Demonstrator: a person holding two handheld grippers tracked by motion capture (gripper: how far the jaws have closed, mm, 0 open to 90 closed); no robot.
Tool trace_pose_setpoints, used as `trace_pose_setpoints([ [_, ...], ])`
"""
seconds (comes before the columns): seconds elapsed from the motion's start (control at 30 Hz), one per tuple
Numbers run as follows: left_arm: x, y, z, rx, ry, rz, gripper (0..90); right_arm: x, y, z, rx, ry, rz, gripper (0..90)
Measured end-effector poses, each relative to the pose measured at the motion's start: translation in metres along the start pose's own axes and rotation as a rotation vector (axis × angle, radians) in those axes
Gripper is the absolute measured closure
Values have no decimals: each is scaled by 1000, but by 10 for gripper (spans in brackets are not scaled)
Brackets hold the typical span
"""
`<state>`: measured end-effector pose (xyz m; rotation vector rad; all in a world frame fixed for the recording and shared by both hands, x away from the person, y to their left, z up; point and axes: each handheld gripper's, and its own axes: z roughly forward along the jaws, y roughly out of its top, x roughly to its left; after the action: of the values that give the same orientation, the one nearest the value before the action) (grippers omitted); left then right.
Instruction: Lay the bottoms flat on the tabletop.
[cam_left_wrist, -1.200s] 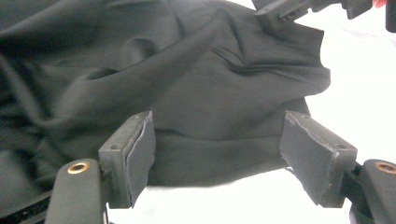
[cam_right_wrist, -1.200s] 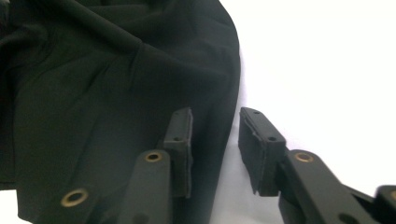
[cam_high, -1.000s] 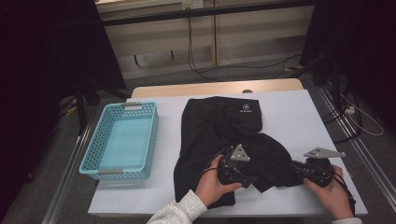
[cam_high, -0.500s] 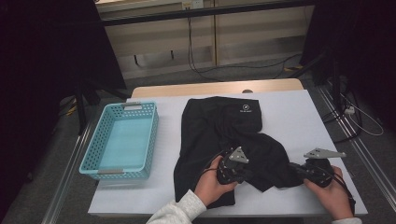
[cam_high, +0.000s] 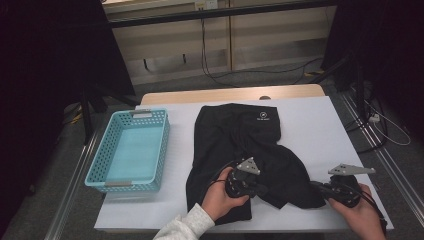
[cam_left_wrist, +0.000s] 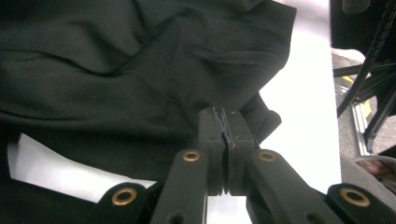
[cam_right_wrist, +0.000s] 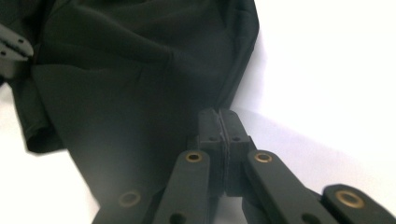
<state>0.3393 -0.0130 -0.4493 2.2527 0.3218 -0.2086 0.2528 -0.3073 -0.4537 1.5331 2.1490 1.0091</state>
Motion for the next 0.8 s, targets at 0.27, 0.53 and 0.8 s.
trace_pose_setpoints([
  [0.27, -9, -4, -2, 24, -16, 24, 842, 7, -17, -19, 30, 53, -14, 871],
  [0.53, -4, -8, -17, -21, 61, -66, 402, 3, 10, -18, -53, 15, -55, 582],
  [0.8, 18, -25, -53, -50, 194, -133, 217, -12, 62, 25, -108, -17, -49, 419],
])
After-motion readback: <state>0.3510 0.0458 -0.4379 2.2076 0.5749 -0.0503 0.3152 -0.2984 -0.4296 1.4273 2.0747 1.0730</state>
